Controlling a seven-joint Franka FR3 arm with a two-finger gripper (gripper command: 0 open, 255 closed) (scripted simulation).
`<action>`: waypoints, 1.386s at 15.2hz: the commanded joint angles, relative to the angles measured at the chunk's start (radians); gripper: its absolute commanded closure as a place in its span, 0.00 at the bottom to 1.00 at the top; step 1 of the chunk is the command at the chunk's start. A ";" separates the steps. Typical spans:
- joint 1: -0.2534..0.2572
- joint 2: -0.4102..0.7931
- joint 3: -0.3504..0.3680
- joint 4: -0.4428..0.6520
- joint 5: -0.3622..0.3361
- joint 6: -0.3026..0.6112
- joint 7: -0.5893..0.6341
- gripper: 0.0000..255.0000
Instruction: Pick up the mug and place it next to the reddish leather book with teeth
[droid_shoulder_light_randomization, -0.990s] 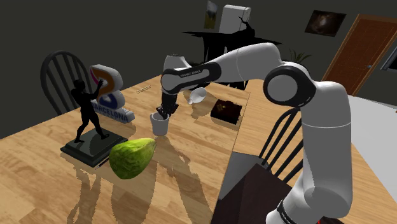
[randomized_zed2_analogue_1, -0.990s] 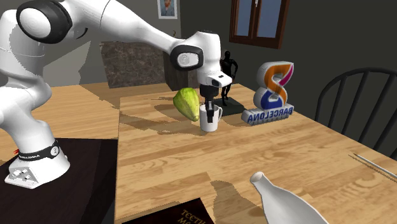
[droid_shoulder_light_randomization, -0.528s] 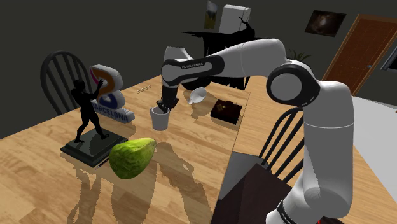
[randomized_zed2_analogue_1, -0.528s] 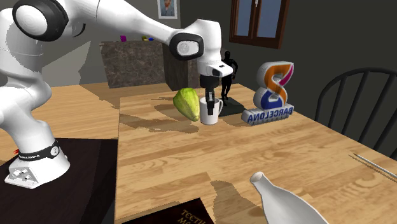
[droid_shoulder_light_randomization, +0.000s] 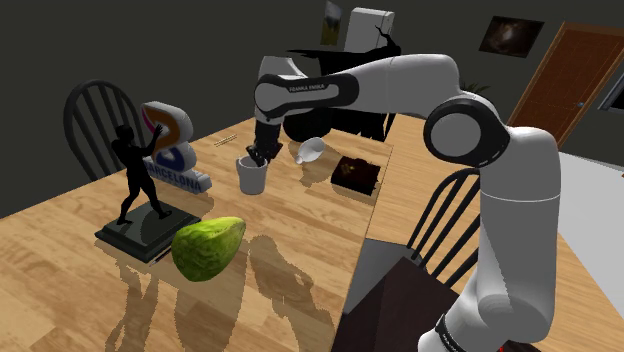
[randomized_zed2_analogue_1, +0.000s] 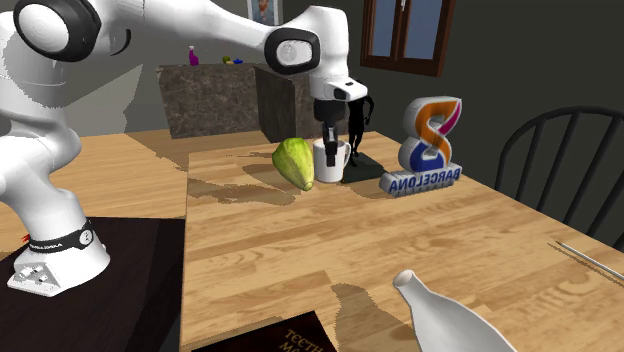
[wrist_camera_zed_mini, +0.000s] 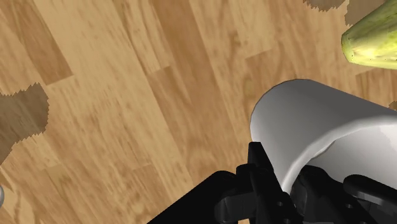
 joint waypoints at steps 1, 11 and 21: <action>0.001 0.000 0.001 0.027 0.000 -0.027 0.002 1.00; 0.003 -0.001 0.001 0.161 -0.002 -0.161 0.007 1.00; -0.106 -0.192 -0.044 -0.089 0.031 -0.110 -0.149 1.00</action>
